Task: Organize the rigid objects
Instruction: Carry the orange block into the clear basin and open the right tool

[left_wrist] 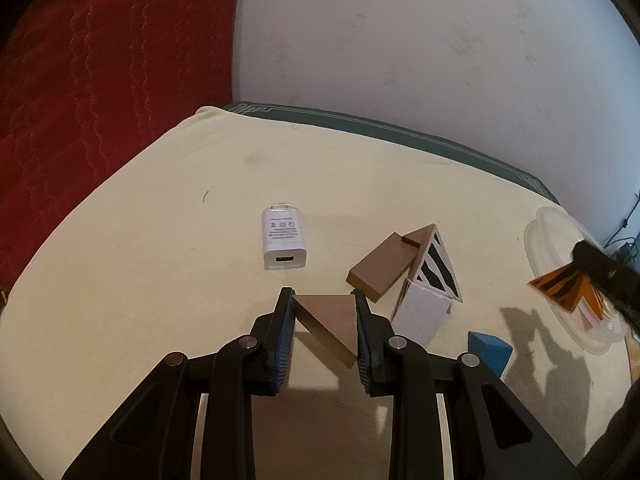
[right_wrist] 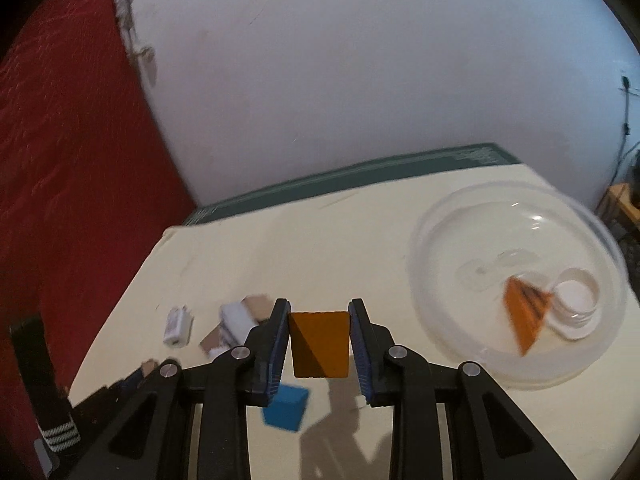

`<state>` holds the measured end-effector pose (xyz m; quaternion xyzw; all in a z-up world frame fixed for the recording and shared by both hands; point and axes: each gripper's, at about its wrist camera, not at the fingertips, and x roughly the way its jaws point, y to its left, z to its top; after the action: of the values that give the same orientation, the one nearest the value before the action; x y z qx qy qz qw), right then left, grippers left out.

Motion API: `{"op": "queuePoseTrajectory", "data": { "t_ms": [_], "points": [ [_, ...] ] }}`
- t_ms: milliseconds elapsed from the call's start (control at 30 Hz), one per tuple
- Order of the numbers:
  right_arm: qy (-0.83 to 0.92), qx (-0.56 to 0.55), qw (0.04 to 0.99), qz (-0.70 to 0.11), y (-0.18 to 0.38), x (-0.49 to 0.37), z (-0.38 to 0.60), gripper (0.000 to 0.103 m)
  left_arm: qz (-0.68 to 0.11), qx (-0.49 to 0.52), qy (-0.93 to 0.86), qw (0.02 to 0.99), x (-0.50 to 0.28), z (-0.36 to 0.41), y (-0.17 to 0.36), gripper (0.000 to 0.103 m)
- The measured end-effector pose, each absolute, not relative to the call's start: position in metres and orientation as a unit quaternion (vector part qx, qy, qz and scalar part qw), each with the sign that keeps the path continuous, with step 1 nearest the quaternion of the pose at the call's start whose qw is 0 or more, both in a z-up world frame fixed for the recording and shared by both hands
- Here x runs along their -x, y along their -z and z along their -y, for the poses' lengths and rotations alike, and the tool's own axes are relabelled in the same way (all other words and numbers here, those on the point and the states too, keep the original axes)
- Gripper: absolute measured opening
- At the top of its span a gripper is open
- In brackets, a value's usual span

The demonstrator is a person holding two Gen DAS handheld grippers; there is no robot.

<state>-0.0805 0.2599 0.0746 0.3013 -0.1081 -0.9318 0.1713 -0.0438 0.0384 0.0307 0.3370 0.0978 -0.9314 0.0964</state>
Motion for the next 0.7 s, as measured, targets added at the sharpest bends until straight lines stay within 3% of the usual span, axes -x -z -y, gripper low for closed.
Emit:
{"op": "queuePoseTrajectory", "data": {
  "t_ms": [700],
  "points": [
    [0.947,-0.269,0.066,0.166,-0.075,0.098,-0.331,0.032,-0.092,-0.334,0.934,0.090,0.045,-0.044,-0.030,0.028]
  ]
}}
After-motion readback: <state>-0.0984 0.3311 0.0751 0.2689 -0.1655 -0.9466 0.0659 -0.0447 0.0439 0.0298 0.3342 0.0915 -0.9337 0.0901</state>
